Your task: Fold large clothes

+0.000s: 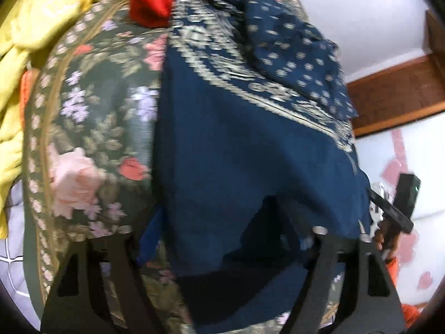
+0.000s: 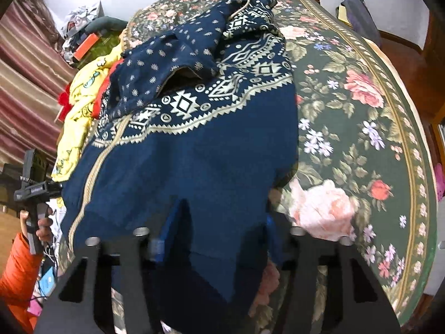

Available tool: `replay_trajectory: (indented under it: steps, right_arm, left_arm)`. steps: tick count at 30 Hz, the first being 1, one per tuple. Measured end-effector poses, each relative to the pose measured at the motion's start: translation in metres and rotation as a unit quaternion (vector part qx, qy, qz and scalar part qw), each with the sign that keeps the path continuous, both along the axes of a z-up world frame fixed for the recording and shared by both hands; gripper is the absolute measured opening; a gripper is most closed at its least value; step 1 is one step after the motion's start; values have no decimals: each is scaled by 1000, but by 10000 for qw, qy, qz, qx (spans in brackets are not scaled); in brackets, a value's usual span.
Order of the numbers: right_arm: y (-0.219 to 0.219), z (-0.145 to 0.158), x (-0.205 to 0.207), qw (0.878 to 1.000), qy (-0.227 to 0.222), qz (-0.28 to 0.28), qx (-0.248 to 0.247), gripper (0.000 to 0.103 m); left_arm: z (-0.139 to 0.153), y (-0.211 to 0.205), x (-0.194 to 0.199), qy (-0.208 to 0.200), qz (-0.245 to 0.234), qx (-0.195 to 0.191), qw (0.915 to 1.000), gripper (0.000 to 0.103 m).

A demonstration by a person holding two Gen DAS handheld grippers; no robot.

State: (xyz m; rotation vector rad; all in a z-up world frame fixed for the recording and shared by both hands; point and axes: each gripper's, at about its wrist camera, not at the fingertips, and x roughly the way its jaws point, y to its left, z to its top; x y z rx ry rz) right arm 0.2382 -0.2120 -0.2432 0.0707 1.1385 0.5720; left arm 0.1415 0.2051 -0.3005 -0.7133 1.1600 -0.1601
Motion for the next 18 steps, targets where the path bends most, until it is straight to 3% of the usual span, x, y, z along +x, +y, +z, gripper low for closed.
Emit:
replay_trajectory:
  steps: [2, 4, 6, 12, 18]
  right_arm:
    - [-2, 0, 6, 9996, 120, -38, 263, 16]
    - [0, 5, 9, 9994, 69, -3, 331, 13]
    - [5, 13, 8, 9995, -128, 69, 281, 12]
    - [18, 50, 15, 9966, -641, 223, 476, 12]
    - [29, 94, 52, 9896, -1308, 71, 587, 12]
  left_arm:
    - [9, -10, 3, -137, -194, 191, 9995, 50]
    - [19, -19, 6, -255, -292, 440, 9983, 24]
    - [31, -26, 12, -362, -367, 725, 9960, 11]
    - [77, -14, 23, -1000, -133, 877, 9910, 8]
    - [135, 18, 58, -1752, 303, 792, 9809, 8]
